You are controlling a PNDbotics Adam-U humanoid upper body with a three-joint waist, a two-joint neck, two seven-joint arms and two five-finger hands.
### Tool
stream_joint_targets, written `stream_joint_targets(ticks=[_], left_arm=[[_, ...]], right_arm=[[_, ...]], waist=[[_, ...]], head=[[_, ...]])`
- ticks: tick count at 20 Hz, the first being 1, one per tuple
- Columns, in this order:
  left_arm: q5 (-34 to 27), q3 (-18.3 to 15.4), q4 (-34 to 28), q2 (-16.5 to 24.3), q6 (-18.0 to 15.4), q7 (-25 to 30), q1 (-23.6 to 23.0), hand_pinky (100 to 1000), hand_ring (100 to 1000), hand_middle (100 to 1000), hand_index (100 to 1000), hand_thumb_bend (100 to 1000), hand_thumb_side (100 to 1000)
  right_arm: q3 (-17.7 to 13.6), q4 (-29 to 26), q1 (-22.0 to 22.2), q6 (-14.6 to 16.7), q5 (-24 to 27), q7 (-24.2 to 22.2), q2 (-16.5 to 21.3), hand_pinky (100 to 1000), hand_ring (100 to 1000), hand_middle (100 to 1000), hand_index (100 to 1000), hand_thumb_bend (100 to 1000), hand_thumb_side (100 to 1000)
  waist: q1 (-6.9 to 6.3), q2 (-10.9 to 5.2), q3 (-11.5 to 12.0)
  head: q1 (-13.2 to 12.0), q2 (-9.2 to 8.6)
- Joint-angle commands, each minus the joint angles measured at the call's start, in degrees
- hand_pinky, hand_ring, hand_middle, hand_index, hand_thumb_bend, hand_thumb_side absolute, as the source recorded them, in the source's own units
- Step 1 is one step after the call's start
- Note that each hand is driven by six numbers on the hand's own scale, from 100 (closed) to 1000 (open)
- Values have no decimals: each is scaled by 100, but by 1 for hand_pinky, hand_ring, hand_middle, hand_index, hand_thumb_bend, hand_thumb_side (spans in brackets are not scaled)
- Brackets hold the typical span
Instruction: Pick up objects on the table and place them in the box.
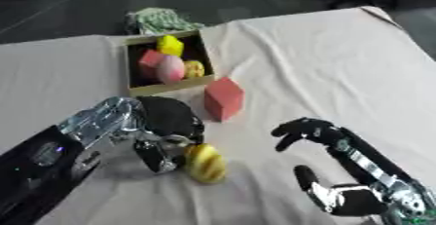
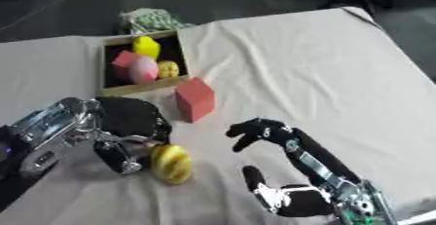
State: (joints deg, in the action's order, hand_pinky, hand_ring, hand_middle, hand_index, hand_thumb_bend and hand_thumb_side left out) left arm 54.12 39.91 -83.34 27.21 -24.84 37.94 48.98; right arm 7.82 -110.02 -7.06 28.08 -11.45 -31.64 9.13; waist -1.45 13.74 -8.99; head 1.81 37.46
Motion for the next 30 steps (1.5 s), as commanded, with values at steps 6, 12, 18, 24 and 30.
stream_joint_targets(ticks=[6, 12, 18, 24, 30], left_arm=[[-340, -531, -334, 384, 289, -228, 182, 783, 650, 574, 578, 100, 279], [-894, -1432, 177, 299, 844, -782, 365, 774, 634, 547, 565, 100, 244], [-1458, -2349, 1083, 154, 1408, -1346, 577, 773, 634, 550, 577, 100, 250], [-1954, -3226, 2003, -31, 1973, -1911, 742, 774, 650, 573, 611, 100, 253], [-1868, -3238, 2718, -234, 2559, -2498, 1023, 778, 665, 591, 639, 100, 251]], right_arm=[[-68, -45, -14, -18, -33, 49, 19, 696, 677, 780, 908, 100, 436], [-93, -35, 10, -23, -72, 91, -6, 696, 676, 780, 908, 100, 435], [-76, -26, 1, -20, -75, 86, -29, 696, 676, 780, 908, 100, 435], [-16, -16, -49, -16, -23, 29, -46, 696, 676, 780, 908, 100, 436], [10, -7, -72, -20, 28, -24, -58, 696, 675, 780, 908, 100, 437]], waist=[[28, -91, 110], [63, -91, 181], [74, -64, 153], [59, -45, 40], [52, -36, -11]], head=[[107, -78], [170, -92], [139, -100], [63, -130], [24, -143]])
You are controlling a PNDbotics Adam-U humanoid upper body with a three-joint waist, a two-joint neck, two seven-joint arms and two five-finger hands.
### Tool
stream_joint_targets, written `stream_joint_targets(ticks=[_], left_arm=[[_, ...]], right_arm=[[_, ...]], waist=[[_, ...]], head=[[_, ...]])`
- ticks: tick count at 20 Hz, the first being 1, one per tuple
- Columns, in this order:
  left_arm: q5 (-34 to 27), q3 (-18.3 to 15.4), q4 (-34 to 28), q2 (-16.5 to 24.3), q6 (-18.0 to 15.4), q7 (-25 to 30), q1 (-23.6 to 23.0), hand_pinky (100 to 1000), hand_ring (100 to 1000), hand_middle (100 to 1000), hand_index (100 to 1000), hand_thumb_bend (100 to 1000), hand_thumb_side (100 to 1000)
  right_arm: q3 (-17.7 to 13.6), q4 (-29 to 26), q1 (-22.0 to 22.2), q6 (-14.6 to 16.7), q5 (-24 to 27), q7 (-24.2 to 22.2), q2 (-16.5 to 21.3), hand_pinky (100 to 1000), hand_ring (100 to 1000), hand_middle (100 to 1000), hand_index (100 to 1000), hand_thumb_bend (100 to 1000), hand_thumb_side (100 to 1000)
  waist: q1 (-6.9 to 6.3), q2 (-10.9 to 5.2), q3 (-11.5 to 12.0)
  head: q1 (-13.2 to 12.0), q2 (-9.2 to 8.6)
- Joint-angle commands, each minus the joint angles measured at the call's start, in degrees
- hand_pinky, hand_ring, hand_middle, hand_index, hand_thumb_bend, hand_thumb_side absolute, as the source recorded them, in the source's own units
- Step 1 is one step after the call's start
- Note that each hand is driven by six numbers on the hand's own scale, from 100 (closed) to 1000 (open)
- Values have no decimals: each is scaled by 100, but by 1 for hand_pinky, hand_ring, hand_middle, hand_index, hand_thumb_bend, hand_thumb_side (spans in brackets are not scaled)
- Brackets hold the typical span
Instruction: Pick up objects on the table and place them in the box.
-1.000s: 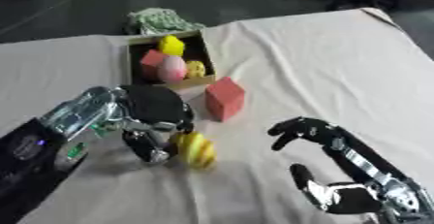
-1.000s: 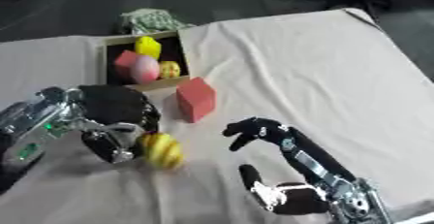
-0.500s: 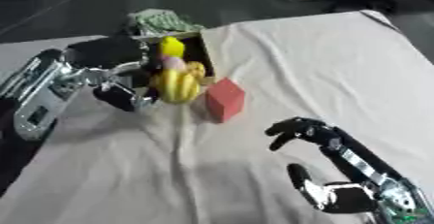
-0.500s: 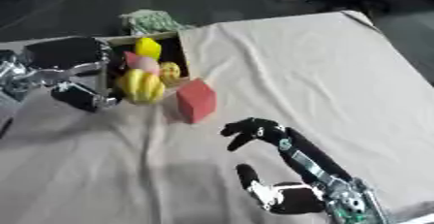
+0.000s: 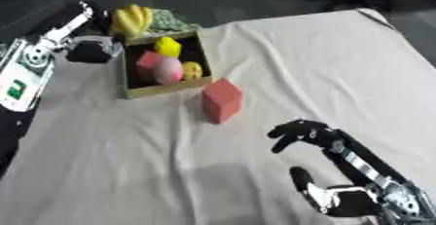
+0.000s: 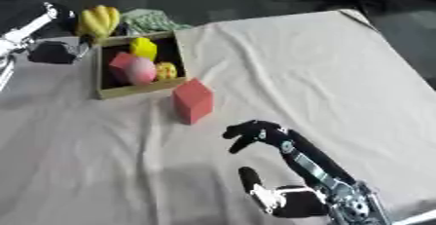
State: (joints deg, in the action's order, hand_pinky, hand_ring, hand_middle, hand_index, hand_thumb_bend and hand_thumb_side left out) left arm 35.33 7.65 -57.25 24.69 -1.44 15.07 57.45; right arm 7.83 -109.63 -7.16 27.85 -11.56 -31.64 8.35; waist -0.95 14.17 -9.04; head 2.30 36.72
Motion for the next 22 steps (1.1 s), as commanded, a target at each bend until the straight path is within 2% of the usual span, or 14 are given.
stream_joint_targets(ticks=[1, 4, 11, 16, 22], left_arm=[[1, 59, 111, -8, 322, -313, 185, 778, 667, 595, 645, 100, 250], [-46, 304, 41, -70, 632, -623, 175, 780, 674, 606, 659, 100, 248], [-130, 817, -114, -196, 1360, -1238, 121, 798, 715, 677, 755, 100, 244], [-61, 982, -314, -193, 1817, -1179, 84, 806, 733, 704, 827, 100, 244], [153, 1030, -388, -172, 1941, -911, 50, 823, 757, 744, 897, 100, 245]], right_arm=[[13, -46, -65, 3, 44, -31, 19, 696, 675, 780, 908, 100, 437], [19, -52, -83, 5, 59, -47, 18, 696, 675, 780, 908, 100, 437], [32, -63, -110, 4, 86, -76, 15, 696, 675, 779, 908, 100, 437], [30, -62, -116, 2, 93, -84, 14, 696, 675, 779, 908, 100, 438], [27, -62, -105, 4, 91, -87, 22, 696, 675, 779, 908, 100, 437]], waist=[[0, -74, -10], [2, -54, -26], [1, -24, -60], [-4, -22, -59], [2, -29, -41]], head=[[-27, -72], [-32, -90], [-63, -116], [-59, -118], [-56, -119]])
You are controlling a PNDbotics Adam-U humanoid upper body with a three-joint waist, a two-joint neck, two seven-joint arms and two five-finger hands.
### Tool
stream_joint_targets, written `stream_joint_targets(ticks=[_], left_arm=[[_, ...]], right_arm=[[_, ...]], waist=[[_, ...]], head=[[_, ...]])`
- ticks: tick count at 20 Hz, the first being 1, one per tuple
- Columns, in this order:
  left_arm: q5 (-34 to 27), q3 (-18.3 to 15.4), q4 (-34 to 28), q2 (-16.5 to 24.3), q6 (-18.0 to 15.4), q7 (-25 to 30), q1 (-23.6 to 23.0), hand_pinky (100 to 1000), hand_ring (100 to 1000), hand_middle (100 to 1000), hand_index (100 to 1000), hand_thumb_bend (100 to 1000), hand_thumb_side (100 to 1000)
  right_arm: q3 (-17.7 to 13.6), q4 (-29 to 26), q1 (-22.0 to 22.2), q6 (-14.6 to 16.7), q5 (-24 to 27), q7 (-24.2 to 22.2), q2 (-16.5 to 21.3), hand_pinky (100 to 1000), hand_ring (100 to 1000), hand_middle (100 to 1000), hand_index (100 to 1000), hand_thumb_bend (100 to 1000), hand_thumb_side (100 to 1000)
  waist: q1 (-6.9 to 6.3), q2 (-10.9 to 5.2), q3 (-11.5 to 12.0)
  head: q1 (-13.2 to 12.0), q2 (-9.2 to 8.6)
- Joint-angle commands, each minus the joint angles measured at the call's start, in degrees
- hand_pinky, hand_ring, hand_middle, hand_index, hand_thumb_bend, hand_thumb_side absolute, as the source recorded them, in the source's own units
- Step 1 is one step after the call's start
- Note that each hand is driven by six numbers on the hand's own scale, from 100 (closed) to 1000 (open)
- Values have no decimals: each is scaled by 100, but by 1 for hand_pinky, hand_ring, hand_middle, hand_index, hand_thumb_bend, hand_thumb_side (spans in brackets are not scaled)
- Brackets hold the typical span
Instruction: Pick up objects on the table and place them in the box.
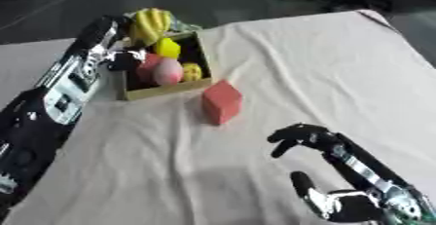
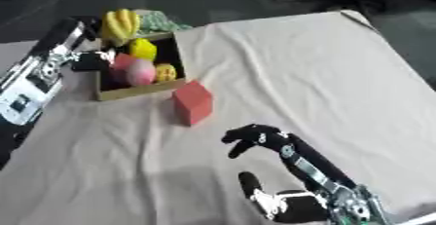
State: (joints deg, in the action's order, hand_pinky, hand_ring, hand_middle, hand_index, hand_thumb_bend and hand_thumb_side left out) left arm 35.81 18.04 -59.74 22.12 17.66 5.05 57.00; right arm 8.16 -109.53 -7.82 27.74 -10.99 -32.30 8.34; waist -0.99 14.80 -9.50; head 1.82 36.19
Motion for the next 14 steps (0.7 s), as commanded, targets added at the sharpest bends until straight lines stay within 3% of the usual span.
stream_joint_targets(ticks=[1, 5, 9, 14], left_arm=[[143, -11, -140, 88, 33, 126, 90, 826, 760, 748, 905, 100, 245], [310, -5, -106, 90, 1, 304, 62, 838, 775, 767, 927, 100, 255], [441, -6, -100, 85, -105, 427, 30, 847, 787, 788, 944, 100, 464], [534, -2, -91, 76, -211, 466, -6, 855, 799, 808, 958, 100, 631]], right_arm=[[-6, -72, -38, 16, 34, -21, 24, 696, 675, 779, 908, 100, 437], [-5, -70, -33, 18, 32, -25, 26, 696, 675, 779, 907, 100, 437], [-9, -69, -36, 19, 31, -24, 25, 696, 675, 778, 907, 100, 437], [-14, -67, -38, 19, 28, -23, 21, 697, 675, 778, 907, 100, 437]], waist=[[7, -93, 9], [8, -96, 18], [8, -93, 19], [7, -91, 20]], head=[[-8, -67], [-2, -74], [7, -76], [13, -71]])
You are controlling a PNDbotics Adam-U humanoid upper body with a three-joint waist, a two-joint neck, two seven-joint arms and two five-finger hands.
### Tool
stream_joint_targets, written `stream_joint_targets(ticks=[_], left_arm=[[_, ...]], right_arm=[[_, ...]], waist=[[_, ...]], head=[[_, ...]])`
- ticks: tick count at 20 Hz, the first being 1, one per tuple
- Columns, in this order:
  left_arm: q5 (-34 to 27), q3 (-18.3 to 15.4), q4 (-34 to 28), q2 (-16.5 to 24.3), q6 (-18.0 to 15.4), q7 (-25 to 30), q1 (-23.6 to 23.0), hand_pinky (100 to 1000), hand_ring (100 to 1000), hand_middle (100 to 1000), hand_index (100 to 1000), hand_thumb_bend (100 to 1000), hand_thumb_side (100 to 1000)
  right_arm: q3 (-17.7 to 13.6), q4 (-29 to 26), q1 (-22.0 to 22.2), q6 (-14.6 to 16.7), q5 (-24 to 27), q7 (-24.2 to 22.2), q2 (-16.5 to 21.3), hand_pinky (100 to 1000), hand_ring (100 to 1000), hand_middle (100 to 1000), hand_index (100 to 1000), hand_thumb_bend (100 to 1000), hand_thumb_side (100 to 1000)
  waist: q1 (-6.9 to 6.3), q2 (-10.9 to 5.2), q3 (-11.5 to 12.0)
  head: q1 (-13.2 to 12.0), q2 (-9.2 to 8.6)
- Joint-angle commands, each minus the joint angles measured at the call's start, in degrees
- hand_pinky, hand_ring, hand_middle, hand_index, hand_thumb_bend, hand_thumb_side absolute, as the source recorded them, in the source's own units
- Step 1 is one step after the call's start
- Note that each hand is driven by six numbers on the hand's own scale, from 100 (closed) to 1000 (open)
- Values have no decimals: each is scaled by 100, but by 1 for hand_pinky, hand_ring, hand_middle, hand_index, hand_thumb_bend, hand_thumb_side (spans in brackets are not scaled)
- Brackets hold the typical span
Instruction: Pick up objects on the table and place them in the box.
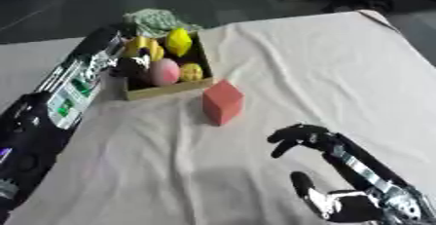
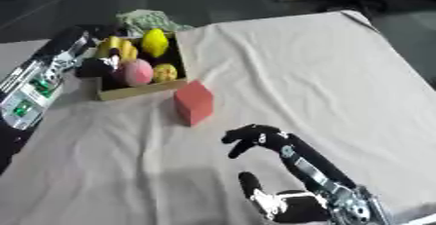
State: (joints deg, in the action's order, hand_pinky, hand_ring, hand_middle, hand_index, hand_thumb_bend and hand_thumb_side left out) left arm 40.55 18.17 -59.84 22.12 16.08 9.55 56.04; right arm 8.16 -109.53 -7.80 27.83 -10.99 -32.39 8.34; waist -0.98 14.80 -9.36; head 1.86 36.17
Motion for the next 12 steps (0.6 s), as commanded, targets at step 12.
stream_joint_targets(ticks=[12], left_arm=[[-447, -36, -540, 375, -288, 256, 50, 892, 843, 861, 993, 100, 875]], right_arm=[[-47, -65, -26, 10, -1, 15, 36, 697, 675, 776, 908, 100, 437]], waist=[[5, -107, 60]], head=[[67, -65]])
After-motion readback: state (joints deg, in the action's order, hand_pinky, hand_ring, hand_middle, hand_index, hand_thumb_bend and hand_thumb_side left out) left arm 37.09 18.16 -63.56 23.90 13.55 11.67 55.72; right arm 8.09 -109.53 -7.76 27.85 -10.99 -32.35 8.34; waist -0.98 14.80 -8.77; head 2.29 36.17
